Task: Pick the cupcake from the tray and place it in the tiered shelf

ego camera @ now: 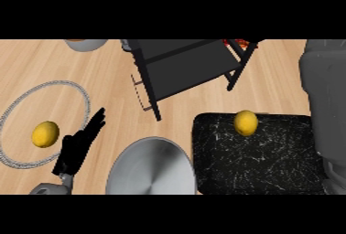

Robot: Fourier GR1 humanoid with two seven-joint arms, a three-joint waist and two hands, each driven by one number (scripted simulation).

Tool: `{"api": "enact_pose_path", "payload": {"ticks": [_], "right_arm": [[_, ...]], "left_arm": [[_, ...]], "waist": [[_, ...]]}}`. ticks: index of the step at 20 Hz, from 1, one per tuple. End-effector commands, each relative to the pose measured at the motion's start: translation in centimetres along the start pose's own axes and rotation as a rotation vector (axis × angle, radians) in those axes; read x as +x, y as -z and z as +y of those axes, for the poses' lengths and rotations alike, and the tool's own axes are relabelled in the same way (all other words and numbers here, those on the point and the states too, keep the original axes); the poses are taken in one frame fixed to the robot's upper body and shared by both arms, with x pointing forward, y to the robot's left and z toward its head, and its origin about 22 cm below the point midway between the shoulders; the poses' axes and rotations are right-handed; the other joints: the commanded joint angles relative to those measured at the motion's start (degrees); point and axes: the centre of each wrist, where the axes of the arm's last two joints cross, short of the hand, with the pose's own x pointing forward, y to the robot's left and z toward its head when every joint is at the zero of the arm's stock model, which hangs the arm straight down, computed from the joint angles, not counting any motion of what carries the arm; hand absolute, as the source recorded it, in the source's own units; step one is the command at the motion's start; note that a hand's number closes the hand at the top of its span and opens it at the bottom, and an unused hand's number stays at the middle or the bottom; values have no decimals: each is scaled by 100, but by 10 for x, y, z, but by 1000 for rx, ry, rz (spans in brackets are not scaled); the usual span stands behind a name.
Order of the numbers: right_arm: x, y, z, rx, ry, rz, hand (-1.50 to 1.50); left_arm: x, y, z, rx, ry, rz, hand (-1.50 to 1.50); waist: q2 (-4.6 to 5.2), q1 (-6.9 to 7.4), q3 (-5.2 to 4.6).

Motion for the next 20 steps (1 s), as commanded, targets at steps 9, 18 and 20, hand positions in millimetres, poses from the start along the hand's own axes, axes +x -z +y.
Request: {"api": "enact_pose_path", "payload": {"ticks": [9, 18, 20], "right_arm": [[29, 67, 56, 101, -102, -61, 150], [24, 69, 111, 232, -113, -49, 150], [15, 68, 116, 299, 137, -10, 150]], "left_arm": [[1, -7, -7, -18, 4, -6, 0], [17, 11, -9, -41, 6, -14, 0], [8, 4, -18, -41, 13, -22, 0]], "waist": [[43, 137, -4], [122, 225, -7], [128, 254, 2]]}}
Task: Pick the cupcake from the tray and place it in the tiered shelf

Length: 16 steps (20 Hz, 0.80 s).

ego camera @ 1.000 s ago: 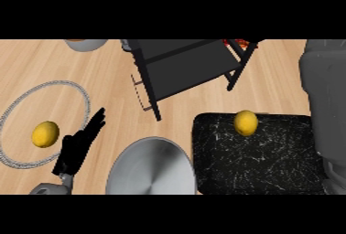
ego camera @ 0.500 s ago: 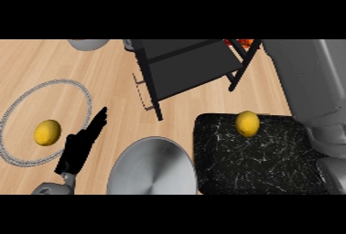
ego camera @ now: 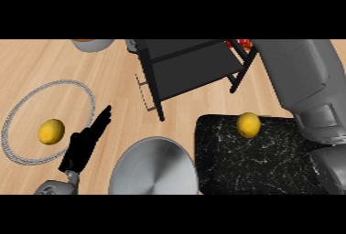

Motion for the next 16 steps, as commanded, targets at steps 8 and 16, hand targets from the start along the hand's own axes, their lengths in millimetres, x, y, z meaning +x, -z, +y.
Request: {"api": "enact_pose_path", "payload": {"ticks": [8, 16], "right_arm": [[-23, 1, 66, 160, 768, 150, -150], [-53, 7, 33, -200, 929, 116, -150]], "left_arm": [[8, 6, -5, -5, 5, -30, 0], [-13, -3, 10, 21, 1, 8, 0]], "waist": [[252, 185, -8], [208, 22, -18]]}}
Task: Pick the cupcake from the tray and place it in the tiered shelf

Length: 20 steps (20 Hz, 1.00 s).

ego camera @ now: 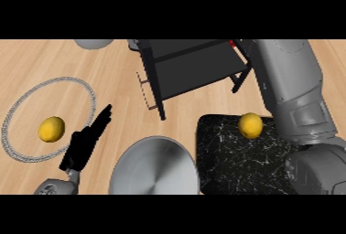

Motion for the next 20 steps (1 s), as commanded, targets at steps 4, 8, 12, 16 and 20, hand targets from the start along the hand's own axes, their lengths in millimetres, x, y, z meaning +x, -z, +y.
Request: {"api": "enact_pose_path", "payload": {"ticks": [4, 8, 12, 16, 20], "right_arm": [[0, 5, -48, -339, 112, -60, -150], [-11, 6, -99, -478, 121, 4, -150], [-41, -3, -160, -492, 40, 57, -150], [-59, -22, -219, -452, 43, -1, -150], [-73, -42, -258, -409, 14, -35, -150]], "left_arm": [[-2, -4, -8, 7, -28, 6, 0], [-9, -9, 7, 39, -17, 17, 0], [-17, -12, 20, 68, -5, 24, 0], [-16, -15, -1, 67, -21, 45, 0], [-24, -16, 11, 82, -20, 54, 0]], "waist": [[92, -121, 25], [40, -287, 24], [29, -426, 26], [4, -398, 32], [-1, -383, 27]]}}
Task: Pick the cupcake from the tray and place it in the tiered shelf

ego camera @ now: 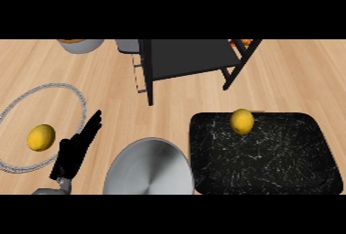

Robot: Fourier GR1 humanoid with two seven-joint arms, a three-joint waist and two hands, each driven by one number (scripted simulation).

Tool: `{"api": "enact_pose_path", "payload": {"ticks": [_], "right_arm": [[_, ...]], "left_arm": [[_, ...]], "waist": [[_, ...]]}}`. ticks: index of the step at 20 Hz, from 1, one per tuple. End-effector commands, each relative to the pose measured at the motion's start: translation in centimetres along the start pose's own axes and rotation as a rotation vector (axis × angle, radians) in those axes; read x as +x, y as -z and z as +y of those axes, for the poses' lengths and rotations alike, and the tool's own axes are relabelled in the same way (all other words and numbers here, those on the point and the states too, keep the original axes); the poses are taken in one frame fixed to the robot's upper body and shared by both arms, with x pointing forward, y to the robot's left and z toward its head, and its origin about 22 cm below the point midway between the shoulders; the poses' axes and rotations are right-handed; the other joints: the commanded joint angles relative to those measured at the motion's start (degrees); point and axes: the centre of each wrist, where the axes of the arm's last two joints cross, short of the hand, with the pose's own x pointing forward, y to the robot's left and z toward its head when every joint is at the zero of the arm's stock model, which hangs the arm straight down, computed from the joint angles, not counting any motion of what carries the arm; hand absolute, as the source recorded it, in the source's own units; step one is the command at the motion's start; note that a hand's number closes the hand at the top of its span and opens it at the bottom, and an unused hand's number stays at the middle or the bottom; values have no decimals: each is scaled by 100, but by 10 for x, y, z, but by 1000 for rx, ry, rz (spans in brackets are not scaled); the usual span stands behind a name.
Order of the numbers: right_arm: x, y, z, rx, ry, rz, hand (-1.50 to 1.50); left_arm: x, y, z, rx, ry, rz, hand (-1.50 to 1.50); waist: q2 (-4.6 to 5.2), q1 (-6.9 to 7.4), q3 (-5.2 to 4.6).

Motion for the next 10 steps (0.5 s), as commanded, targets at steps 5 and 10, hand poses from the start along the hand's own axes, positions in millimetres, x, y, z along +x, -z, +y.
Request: {"api": "enact_pose_path", "payload": {"ticks": [5, 10], "right_arm": [[-37, -4, -64, 63, -53, -60, -150], [-15, 3, -98, 69, -105, -23, -150]], "left_arm": [[8, 5, -9, -45, -9, 9, 0], [8, 16, 10, -15, 12, 7, 0]], "waist": [[24, 69, 15], [40, 100, 14]]}}
